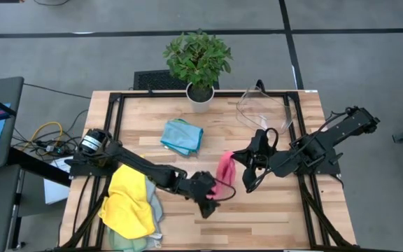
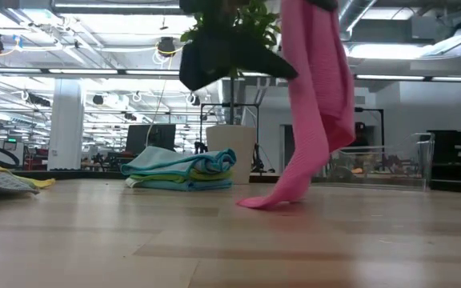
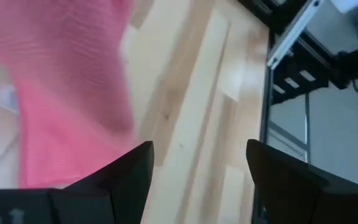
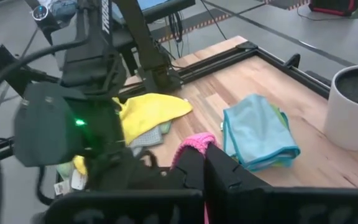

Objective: Fold microfiber towels
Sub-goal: Fold the pink microfiber towel

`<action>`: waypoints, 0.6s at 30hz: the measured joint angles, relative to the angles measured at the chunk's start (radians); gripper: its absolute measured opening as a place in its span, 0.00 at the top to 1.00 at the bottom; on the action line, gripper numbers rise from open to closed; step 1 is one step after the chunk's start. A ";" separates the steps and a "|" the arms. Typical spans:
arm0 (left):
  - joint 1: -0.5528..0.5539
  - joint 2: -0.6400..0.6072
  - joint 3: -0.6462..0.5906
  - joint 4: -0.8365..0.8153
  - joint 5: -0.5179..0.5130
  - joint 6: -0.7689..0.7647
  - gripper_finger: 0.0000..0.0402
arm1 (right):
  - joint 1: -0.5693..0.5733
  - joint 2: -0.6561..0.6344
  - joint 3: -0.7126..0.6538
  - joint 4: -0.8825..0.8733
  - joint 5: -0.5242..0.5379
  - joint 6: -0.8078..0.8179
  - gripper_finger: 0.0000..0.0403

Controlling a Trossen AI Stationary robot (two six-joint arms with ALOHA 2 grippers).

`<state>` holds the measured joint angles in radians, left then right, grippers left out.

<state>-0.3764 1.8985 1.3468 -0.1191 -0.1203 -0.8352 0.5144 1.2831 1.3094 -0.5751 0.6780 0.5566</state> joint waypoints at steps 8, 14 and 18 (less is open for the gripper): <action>-0.011 -0.003 0.000 0.121 -0.114 0.094 0.38 | 0.000 0.000 0.000 0.000 0.000 -0.011 0.96; -0.012 0.000 0.000 0.029 -0.319 0.080 0.38 | 0.000 0.000 0.000 0.000 0.000 -0.018 0.97; -0.005 0.000 0.000 0.065 -0.412 0.145 0.38 | 0.000 0.000 0.000 0.000 0.000 -0.018 0.96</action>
<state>-0.3816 1.8984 1.3468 -0.0539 -0.5321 -0.6902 0.5144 1.2831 1.3094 -0.5752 0.6781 0.5388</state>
